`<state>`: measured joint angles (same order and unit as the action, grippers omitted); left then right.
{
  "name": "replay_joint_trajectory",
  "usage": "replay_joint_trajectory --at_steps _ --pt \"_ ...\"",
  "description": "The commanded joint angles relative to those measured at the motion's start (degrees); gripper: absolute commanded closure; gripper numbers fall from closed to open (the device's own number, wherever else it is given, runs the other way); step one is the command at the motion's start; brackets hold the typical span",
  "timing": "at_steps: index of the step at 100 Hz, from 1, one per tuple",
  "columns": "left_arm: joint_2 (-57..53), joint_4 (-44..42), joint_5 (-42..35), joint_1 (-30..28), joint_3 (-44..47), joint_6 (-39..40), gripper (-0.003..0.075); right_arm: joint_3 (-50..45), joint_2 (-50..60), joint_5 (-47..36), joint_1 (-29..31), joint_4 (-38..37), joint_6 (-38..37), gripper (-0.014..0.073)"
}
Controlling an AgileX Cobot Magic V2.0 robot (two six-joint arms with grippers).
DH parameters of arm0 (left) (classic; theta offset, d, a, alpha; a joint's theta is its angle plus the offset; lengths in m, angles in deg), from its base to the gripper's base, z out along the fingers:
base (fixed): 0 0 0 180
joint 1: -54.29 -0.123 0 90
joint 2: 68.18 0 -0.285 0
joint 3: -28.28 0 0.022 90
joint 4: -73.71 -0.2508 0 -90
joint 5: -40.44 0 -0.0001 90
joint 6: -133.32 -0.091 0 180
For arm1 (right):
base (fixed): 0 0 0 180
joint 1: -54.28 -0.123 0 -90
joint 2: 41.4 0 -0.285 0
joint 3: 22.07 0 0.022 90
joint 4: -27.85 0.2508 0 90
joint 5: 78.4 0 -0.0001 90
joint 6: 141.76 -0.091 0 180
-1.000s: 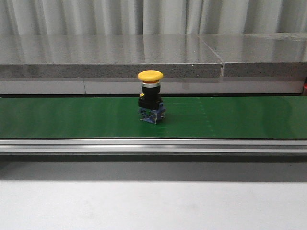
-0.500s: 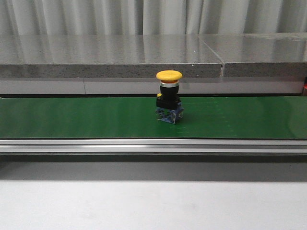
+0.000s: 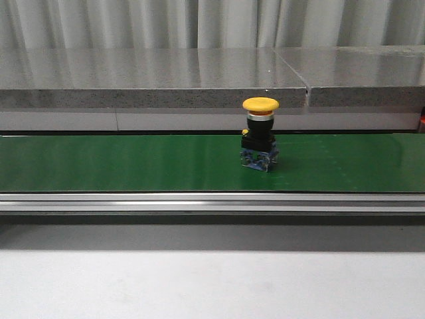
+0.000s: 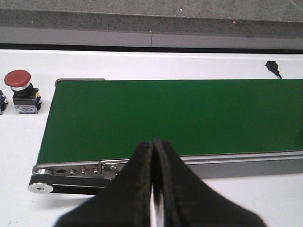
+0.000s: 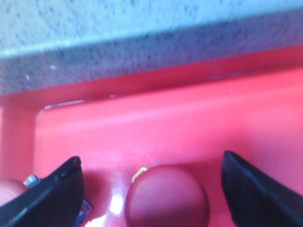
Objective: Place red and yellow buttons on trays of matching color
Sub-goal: 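Carry the red button into the red tray and open the right gripper, then move the right gripper over the yellow button and grasp it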
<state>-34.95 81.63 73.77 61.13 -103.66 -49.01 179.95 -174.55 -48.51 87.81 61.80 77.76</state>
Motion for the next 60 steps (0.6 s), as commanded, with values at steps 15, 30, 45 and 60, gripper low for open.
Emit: replay_joint_trajectory --at_steps 15,30,45,60 --pt "0.3 0.7 -4.2 0.3 -1.6 0.2 0.0739 4.6 5.7 0.9 0.5 1.6 0.0 -0.001" --pt "0.3 0.7 -4.2 0.3 -1.6 0.2 0.0739 4.9 9.4 4.3 0.5 1.6 0.0 -0.001" --pt "0.3 0.7 -4.2 0.3 -1.6 0.2 0.0739 4.9 13.9 8.5 0.5 1.6 0.0 -0.0008" --pt "0.3 0.7 -4.2 0.3 -1.6 0.2 0.0739 3.6 19.3 14.4 0.1 1.8 0.0 -0.0008"
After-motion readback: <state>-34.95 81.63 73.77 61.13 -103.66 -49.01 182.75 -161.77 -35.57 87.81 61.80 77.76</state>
